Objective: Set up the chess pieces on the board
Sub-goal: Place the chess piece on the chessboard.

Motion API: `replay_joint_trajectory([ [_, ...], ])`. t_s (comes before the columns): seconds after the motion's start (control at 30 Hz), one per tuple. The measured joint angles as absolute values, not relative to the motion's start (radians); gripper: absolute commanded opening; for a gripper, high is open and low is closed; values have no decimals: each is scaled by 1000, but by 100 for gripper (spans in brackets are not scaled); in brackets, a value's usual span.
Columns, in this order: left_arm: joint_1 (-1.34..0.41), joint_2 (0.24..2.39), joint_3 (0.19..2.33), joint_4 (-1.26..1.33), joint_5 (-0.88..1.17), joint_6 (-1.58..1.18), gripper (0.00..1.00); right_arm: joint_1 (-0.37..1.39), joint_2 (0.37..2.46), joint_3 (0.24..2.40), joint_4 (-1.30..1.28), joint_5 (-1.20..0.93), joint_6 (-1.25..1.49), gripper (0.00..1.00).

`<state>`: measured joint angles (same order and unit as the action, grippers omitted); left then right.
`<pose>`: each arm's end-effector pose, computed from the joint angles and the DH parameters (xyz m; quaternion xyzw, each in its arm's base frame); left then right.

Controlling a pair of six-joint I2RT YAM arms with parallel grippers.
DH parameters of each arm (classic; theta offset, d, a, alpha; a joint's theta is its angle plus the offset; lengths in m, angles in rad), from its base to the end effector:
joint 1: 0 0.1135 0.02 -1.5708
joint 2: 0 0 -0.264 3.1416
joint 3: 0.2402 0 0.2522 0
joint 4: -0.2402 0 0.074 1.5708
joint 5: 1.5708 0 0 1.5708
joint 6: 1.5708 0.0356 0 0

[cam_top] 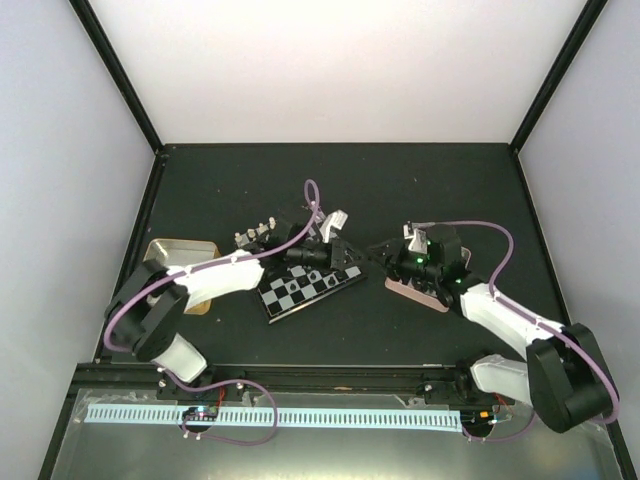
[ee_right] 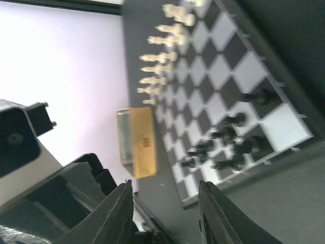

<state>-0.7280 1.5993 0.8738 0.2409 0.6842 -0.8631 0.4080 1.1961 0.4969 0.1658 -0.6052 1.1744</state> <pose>0.2392 -0.2434 0.2124 0.1185 0.8164 -0.5487 0.1356 0.2108 0.1132 0.1949 0.1729 0.8241 0.5185 0.1486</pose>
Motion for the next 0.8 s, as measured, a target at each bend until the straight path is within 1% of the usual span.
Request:
replay_joint_trajectory([
  [0.17, -728, 1443, 832, 254, 666, -839, 11, 414, 1128, 469, 347, -667, 1277, 39],
  [0.37, -728, 1287, 772, 325, 651, -838, 12, 421, 1116, 421, 670, -741, 1451, 39],
  [0.47, -728, 1229, 751, 364, 643, -841, 12, 448, 1113, 421, 788, -768, 1515, 36],
  [0.6, -728, 1188, 740, 402, 636, -850, 12, 480, 1085, 426, 862, -775, 1557, 32],
  [0.8, -728, 1161, 719, 448, 627, -872, 12, 490, 1021, 426, 874, -785, 1569, 30],
])
